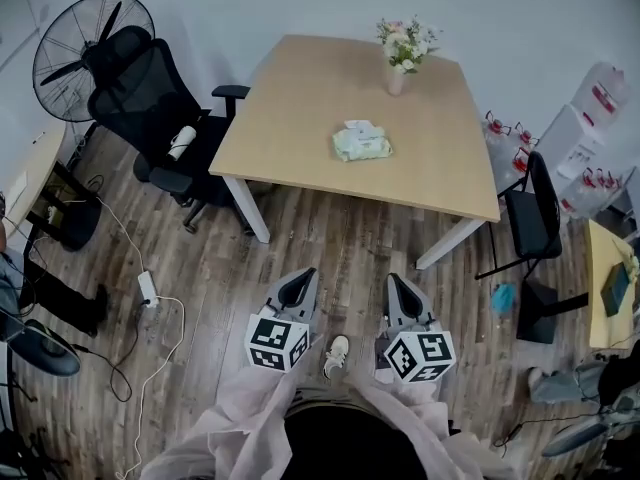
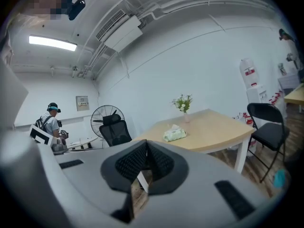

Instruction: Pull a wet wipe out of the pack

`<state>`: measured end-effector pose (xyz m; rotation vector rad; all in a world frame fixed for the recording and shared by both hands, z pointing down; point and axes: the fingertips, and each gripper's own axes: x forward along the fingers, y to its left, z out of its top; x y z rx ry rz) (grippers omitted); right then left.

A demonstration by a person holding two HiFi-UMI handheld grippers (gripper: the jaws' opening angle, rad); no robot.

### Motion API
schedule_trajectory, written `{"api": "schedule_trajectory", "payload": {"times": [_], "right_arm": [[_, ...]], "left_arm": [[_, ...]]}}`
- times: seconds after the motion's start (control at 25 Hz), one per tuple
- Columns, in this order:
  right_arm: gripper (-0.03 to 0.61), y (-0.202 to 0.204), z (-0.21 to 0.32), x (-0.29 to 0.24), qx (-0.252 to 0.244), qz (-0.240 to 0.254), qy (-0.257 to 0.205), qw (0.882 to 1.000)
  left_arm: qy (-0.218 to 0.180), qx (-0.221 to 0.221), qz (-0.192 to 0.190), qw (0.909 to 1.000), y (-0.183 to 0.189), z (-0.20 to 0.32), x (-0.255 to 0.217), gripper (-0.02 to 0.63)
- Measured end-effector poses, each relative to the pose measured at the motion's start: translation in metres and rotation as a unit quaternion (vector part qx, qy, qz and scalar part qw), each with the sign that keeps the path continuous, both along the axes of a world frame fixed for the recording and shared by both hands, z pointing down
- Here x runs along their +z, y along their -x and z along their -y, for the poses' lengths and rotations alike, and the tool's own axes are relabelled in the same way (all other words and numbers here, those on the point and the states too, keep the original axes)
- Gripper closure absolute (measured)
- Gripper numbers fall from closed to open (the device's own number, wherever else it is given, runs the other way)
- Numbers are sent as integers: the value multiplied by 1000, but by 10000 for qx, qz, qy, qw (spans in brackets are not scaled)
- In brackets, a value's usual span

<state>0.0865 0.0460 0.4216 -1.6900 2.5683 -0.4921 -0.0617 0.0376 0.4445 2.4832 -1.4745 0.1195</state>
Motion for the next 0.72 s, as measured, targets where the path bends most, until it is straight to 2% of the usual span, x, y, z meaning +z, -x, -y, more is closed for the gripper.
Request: {"api": "schedule_trajectory", "payload": {"times": [0.44,0.72], "right_arm": [[568,-22,67,8,-171,26,29,9998],[568,-36,90,12,-237,41,67,9997]], "left_arm": [[-37,-85,20,10000,-28,67,6,603],[8,-66,78,9999,-46,89,9,603]]}}
